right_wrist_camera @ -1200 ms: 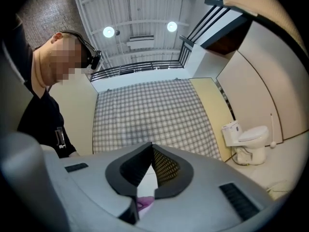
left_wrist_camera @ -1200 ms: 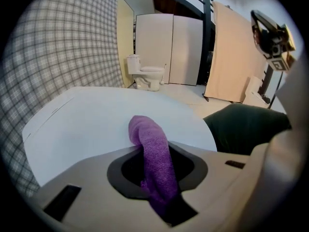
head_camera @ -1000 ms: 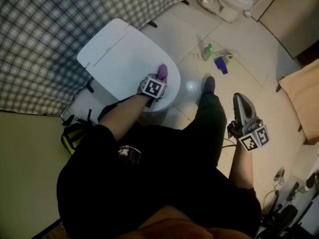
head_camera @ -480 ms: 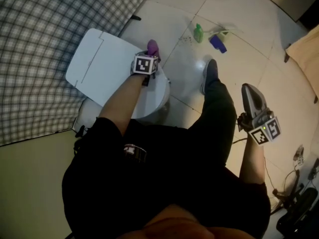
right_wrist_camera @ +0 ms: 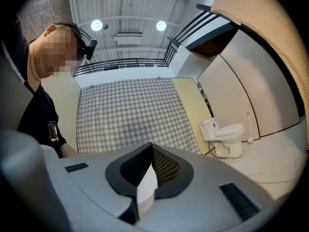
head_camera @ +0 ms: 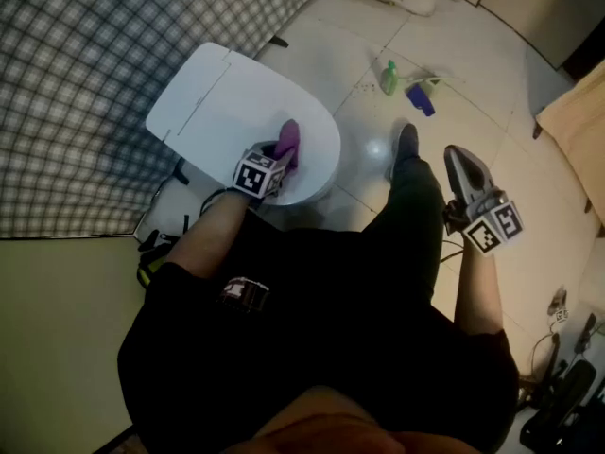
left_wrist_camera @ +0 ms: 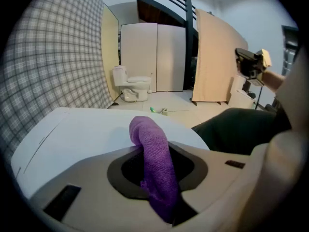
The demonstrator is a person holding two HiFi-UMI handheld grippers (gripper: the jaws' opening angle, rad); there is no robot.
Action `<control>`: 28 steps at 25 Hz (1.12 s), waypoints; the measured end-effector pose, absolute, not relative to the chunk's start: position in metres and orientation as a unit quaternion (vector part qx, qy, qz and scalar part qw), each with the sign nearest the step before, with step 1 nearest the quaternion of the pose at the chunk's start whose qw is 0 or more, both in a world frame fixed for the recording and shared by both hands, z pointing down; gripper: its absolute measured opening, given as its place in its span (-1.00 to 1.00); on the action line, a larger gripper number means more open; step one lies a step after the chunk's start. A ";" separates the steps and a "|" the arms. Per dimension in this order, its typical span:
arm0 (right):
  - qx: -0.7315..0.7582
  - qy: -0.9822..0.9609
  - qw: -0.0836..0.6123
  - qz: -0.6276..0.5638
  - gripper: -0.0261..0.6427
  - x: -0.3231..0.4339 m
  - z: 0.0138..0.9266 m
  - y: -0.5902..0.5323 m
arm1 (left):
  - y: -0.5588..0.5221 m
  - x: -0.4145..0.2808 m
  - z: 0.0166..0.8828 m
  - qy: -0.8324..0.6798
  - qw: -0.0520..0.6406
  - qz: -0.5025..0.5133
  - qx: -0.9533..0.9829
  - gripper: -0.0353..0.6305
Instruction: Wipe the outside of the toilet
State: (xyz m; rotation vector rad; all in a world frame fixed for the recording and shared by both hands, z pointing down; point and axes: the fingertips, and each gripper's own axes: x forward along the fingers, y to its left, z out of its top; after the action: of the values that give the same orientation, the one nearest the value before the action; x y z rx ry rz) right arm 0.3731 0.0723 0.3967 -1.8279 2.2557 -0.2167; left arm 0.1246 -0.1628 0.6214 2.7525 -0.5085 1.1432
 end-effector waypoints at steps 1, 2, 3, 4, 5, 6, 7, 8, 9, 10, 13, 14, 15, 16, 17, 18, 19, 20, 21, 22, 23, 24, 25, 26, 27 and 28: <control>-0.620 0.773 0.111 -0.075 -0.91 0.362 0.397 0.070 | -0.152 0.105 0.623 -0.161 0.060 0.379 0.909 -0.62; -0.616 0.776 0.108 -0.076 -0.91 0.351 0.398 0.067 | -0.142 0.087 0.626 -0.155 0.061 0.380 0.910 -0.62; -0.612 0.780 0.105 -0.078 -0.91 0.340 0.399 0.064 | -0.133 0.071 0.628 -0.149 0.059 0.383 0.910 -0.62; -0.609 0.783 0.102 -0.079 -0.91 0.329 0.399 0.061 | -0.123 0.057 0.630 -0.142 0.054 0.388 0.909 -0.62; -0.605 0.786 0.099 -0.080 -0.91 0.318 0.399 0.059 | -0.114 0.046 0.633 -0.133 0.046 0.394 0.908 -0.62; -0.600 0.790 0.096 -0.080 -0.91 0.308 0.398 0.056 | -0.104 0.039 0.637 -0.123 0.034 0.401 0.907 -0.62; -0.596 0.794 0.093 -0.080 -0.91 0.299 0.397 0.054 | -0.094 0.034 0.641 -0.113 0.021 0.408 0.906 -0.62; -0.591 0.798 0.089 -0.078 -0.91 0.290 0.395 0.053 | -0.084 0.032 0.644 -0.102 0.009 0.413 0.905 -0.62; -0.586 0.802 0.085 -0.076 -0.91 0.283 0.392 0.052 | -0.076 0.033 0.647 -0.092 0.000 0.415 0.905 -0.62; -0.583 0.805 0.081 -0.074 -0.91 0.277 0.390 0.052 | -0.067 0.035 0.649 -0.083 -0.006 0.415 0.906 -0.62; -0.579 0.810 0.074 -0.067 -0.91 0.268 0.383 0.054 | -0.049 0.046 0.658 -0.062 -0.022 0.418 0.906 -0.62; -0.579 0.810 0.072 -0.064 -0.91 0.267 0.381 0.056 | -0.045 0.051 0.662 -0.057 -0.029 0.422 0.904 -0.62; -0.580 0.809 0.071 -0.062 -0.91 0.268 0.379 0.058 | -0.043 0.055 0.667 -0.053 -0.033 0.426 0.902 -0.62; -0.582 0.808 0.069 -0.060 -0.91 0.270 0.378 0.061 | -0.042 0.061 0.670 -0.050 -0.032 0.428 0.902 -0.62; -0.584 0.807 0.068 -0.059 -0.91 0.272 0.378 0.064 | -0.042 0.068 0.671 -0.050 -0.025 0.427 0.903 -0.62; -0.586 0.805 0.069 -0.059 -0.91 0.275 0.378 0.066 | -0.042 0.075 0.669 -0.051 -0.014 0.423 0.904 -0.62; -0.588 0.804 0.070 -0.060 -0.91 0.279 0.379 0.069 | -0.043 0.083 0.666 -0.052 -0.003 0.420 0.906 -0.62; -0.590 0.801 0.074 -0.062 -0.91 0.284 0.381 0.071 | -0.045 0.091 0.663 -0.054 0.005 0.421 0.906 -0.62; -0.593 0.799 0.078 -0.065 -0.91 0.289 0.384 0.073 | -0.047 0.097 0.663 -0.054 0.012 0.425 0.904 -0.62; -0.596 0.796 0.083 -0.068 -0.91 0.294 0.387 0.075 | -0.049 0.103 0.664 -0.054 0.015 0.430 0.901 -0.62; -0.599 0.793 0.089 -0.071 -0.91 0.300 0.391 0.077 | -0.051 0.110 0.665 -0.053 0.018 0.435 0.898 -0.62; -0.602 0.789 0.094 -0.073 -0.91 0.308 0.395 0.079 | -0.053 0.119 0.665 -0.053 0.022 0.439 0.897 -0.62; -0.605 0.786 0.098 -0.075 -0.91 0.316 0.398 0.081 | -0.055 0.132 0.666 -0.052 0.027 0.440 0.896 -0.62; -0.608 0.783 0.102 -0.076 -0.91 0.326 0.401 0.083 | -0.057 0.145 0.665 -0.051 0.033 0.439 0.897 -0.62; -0.611 0.781 0.107 -0.079 -0.91 0.336 0.404 0.084 | -0.061 0.159 0.665 -0.052 0.038 0.438 0.897 -0.62; -0.613 0.778 0.113 -0.082 -0.91 0.344 0.408 0.084 | -0.065 0.171 0.665 -0.054 0.042 0.438 0.897 -0.62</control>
State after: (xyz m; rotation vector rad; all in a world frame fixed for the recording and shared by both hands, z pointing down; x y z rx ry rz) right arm 0.3439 0.0842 0.4077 -1.7984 2.2825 -0.2414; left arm 0.1709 -0.0655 0.6647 2.7431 -0.1646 1.3393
